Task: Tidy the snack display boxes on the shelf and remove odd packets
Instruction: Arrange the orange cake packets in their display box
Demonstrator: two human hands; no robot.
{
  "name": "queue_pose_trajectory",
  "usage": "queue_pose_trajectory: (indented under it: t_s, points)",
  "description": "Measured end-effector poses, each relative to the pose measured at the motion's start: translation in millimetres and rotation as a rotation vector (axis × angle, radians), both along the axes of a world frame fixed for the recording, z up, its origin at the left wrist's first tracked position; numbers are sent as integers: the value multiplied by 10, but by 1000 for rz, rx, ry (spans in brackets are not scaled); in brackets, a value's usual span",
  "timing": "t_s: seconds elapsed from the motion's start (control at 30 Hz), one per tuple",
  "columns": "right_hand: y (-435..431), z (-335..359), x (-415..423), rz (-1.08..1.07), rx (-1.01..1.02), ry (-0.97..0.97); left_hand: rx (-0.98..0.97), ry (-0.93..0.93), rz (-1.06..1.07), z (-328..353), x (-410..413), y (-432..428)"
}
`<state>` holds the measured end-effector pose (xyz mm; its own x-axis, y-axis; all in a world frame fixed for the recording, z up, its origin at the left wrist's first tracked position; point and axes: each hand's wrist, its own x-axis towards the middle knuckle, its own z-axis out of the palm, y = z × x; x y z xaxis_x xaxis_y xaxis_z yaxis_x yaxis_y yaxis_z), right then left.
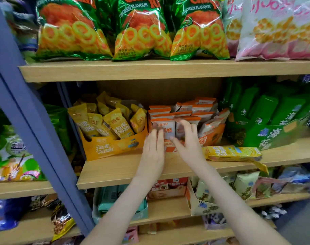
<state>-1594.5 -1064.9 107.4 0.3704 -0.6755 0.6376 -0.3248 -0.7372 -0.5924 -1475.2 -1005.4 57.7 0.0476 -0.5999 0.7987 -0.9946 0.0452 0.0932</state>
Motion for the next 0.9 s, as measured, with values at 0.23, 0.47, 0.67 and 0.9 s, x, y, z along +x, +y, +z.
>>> queue_pose_trajectory:
  t_s: [0.23,0.47,0.67,0.9]
  points:
    - [15,164,101,57,260,-6,94,-36,-33,68,118,-56]
    - [-58,95,397,-171,263,94,-23,-38,89,-11,212,54]
    - [-149,82,405,-197,152,125,46,68,426,-108,490,287]
    - [-34,178,210,8,333,-209,243,86,418,-71,648,194]
